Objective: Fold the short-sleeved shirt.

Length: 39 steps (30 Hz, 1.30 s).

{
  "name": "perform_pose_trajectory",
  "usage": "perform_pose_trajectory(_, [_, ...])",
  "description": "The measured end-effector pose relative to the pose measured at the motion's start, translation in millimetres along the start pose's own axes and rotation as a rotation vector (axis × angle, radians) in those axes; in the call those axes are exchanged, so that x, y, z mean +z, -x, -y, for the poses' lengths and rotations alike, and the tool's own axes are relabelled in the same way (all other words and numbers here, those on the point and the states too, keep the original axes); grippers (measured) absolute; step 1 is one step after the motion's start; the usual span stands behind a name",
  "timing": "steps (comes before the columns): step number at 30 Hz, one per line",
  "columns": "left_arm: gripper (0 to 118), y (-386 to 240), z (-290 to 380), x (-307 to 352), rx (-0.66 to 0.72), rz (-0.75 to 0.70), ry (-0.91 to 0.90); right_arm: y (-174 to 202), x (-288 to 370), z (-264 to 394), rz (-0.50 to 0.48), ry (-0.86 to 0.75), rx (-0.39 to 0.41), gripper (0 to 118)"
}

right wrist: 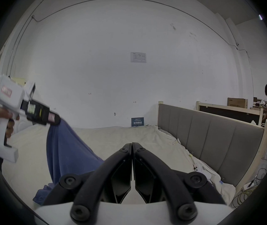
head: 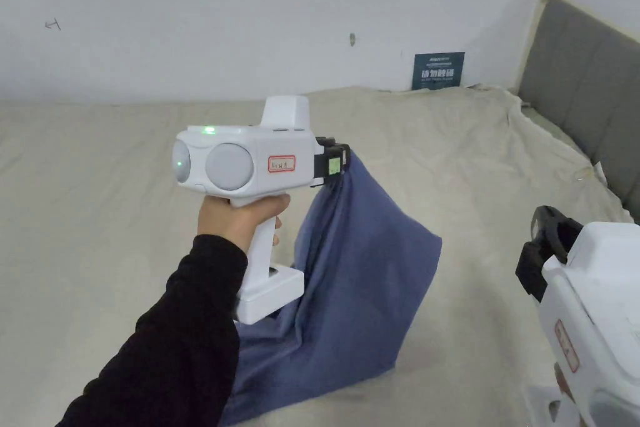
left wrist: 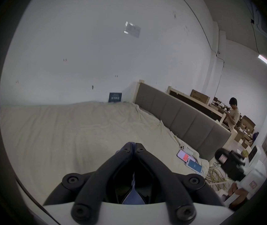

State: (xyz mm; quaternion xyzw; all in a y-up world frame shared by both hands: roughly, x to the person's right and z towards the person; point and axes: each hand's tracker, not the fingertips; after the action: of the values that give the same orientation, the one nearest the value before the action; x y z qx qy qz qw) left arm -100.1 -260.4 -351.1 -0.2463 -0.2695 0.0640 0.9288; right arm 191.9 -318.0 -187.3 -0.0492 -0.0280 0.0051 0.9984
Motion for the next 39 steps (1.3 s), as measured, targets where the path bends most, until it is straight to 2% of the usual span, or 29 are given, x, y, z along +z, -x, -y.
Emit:
perform_pose_trajectory(6, [0, 24, 73, -46, 0.030, -0.042, 0.223, 3, 0, 3, 0.006, 0.018, 0.000, 0])
perform_pose_trajectory(15, [0, 45, 154, -84, 0.067, -0.111, 0.448, 15, 0, 10, -0.011, 0.050, -0.005, 0])
perform_pose_trajectory(20, [0, 42, 194, -105, -0.012, -0.176, 0.581, 15, -4, 18, -0.025, 0.068, -0.016, 0])
perform_pose_trajectory(23, [0, 38, 207, -107, -0.022, -0.184, 0.597, 15, -5, 19, -0.032, 0.070, -0.011, 0])
perform_pose_trajectory(25, [13, 37, 205, -101, -0.032, -0.175, 0.560, 17, -4, 18, -0.035, 0.068, -0.008, 0])
perform_pose_trajectory(26, [24, 37, 203, -98, -0.039, -0.187, 0.537, 17, -4, 18, -0.036, 0.067, -0.007, 0])
perform_pose_trajectory(28, [57, 35, 196, -87, -0.045, -0.227, 0.495, 17, -3, 17, -0.038, 0.063, -0.009, 0])
perform_pose_trajectory(30, [100, 36, 186, -76, -0.030, -0.274, 0.446, 22, 1, 11, -0.037, 0.058, -0.011, 0])
perform_pose_trajectory(31, [111, 36, 180, -70, -0.014, -0.283, 0.407, 22, 2, 10, -0.038, 0.055, -0.012, 0])
perform_pose_trajectory(32, [114, 36, 173, -62, -0.007, -0.284, 0.369, 23, 2, 9, -0.040, 0.054, -0.012, 0])
perform_pose_trajectory(39, [114, 38, 114, 21, 0.039, -0.301, 0.040, 26, 5, 0, -0.056, 0.028, -0.011, 0])
